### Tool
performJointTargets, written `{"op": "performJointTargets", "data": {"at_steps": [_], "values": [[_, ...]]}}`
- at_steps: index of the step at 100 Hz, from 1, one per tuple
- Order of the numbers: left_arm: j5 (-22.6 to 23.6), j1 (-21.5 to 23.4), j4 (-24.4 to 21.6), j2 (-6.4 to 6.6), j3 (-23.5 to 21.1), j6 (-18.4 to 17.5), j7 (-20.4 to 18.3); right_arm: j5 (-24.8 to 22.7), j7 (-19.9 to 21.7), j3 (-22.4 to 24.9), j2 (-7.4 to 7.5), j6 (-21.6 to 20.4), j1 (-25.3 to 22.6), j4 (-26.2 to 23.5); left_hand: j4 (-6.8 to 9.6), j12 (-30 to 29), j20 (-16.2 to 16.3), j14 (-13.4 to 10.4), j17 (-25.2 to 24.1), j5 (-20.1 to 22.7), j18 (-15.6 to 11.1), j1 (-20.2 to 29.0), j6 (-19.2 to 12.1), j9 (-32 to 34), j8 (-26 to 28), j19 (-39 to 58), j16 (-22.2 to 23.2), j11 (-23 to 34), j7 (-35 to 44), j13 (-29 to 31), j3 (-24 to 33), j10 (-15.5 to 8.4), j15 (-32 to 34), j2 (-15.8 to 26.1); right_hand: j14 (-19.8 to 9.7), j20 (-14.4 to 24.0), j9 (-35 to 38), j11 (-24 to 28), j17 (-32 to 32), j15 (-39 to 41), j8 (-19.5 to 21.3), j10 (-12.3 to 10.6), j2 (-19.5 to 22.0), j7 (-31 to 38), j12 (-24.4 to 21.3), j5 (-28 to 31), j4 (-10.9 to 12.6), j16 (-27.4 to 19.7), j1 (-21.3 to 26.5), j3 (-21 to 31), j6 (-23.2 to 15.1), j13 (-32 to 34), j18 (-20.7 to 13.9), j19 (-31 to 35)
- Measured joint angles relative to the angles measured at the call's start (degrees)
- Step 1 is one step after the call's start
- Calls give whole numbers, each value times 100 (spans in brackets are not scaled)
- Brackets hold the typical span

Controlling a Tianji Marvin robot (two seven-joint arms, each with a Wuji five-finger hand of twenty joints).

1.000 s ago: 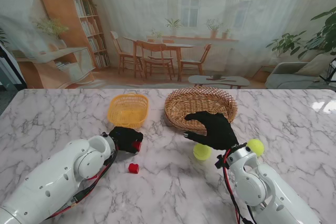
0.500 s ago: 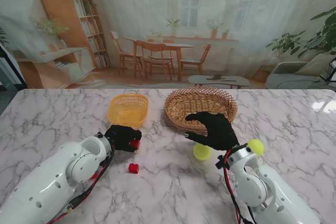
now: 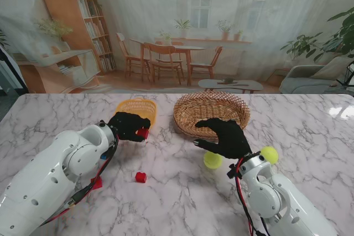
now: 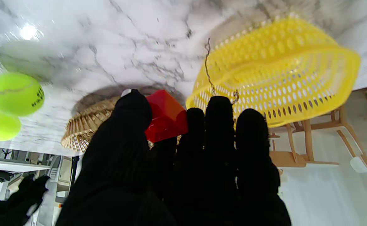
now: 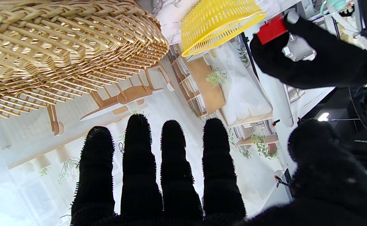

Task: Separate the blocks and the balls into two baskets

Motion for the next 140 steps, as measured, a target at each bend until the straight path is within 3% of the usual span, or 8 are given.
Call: {"op": "performJointTargets", "data": {"at_steps": [48,65,78,88,104,116,124,140], "values": [[-413,-1634,1515,-95,1072,726,217,-10,-1,29,-3,70,-15,-4,0,3,0,0,-27,0,0,0,-7,0,-7,0,0,-2,0,0,-17,-13,0,0,0,0,0,0,1,0,0,0,0,0,0,0,0,4,0,0,0,1,0,1],[-661,-2005,1970,-132,1367,879,223,-7,-29,48,-4,70,-34,-16,0,-152,0,0,-115,0,1,2,-66,-87,-102,1,0,276,17,-21,-135,-30,0,26,0,0,0,0,1,0,0,0,0,0,0,0,0,6,0,0,0,1,0,1],[-749,-2177,2245,-155,1552,901,332,12,5,21,-3,126,-23,-16,0,-567,0,0,-241,-26,1,2,-68,-308,-212,1,-3,660,-61,-145,-236,-52,-56,202,0,0,0,0,1,0,0,0,0,0,0,0,0,7,0,0,0,1,1,1],[-781,-2249,2339,-165,1642,981,345,17,37,5,-2,145,-9,-15,0,-1687,0,32,-471,-43,39,-11,-66,-758,-597,-165,-273,943,-752,-403,-235,-99,-411,562,0,0,0,0,1,0,0,0,0,0,0,0,0,8,0,0,0,1,0,1],[-809,-2356,2447,-177,1821,1190,335,42,57,-5,-2,145,0,-11,0,-2991,-14,225,-932,-229,262,-308,-42,-1450,-1561,-591,-1091,288,-1898,-986,-372,-8,-1180,916,0,0,62,10,1,0,0,0,0,0,6,0,0,8,0,0,0,1,1,1],[-837,-2386,2514,-184,1859,1197,304,47,57,-6,-3,150,1,-11,0,-3322,-91,333,-1250,-685,338,-604,-9,-2081,-1849,-890,-1450,-101,-2398,-1388,-598,73,-1496,1006,0,0,62,10,1,0,0,0,0,0,6,0,0,9,0,0,0,1,1,1],[-803,-2367,2517,-185,1808,1156,303,43,46,-6,-4,154,1,-11,0,-3403,-145,340,-1320,-700,339,-721,-7,-2175,-1914,-897,-1512,-212,-2519,-1417,-646,114,-1512,1006,0,0,62,10,1,0,0,0,0,0,6,0,0,9,0,0,0,1,0,1],[-479,-2017,2159,-158,1199,831,153,42,44,3,-5,165,-6,-20,0,-3489,-146,361,-1472,-700,403,-1013,-5,-2161,-1926,-950,-1585,-212,-2569,-1417,-667,114,-1548,1049,0,0,62,10,1,0,0,0,0,0,6,0,0,9,0,0,0,1,1,1]]}}
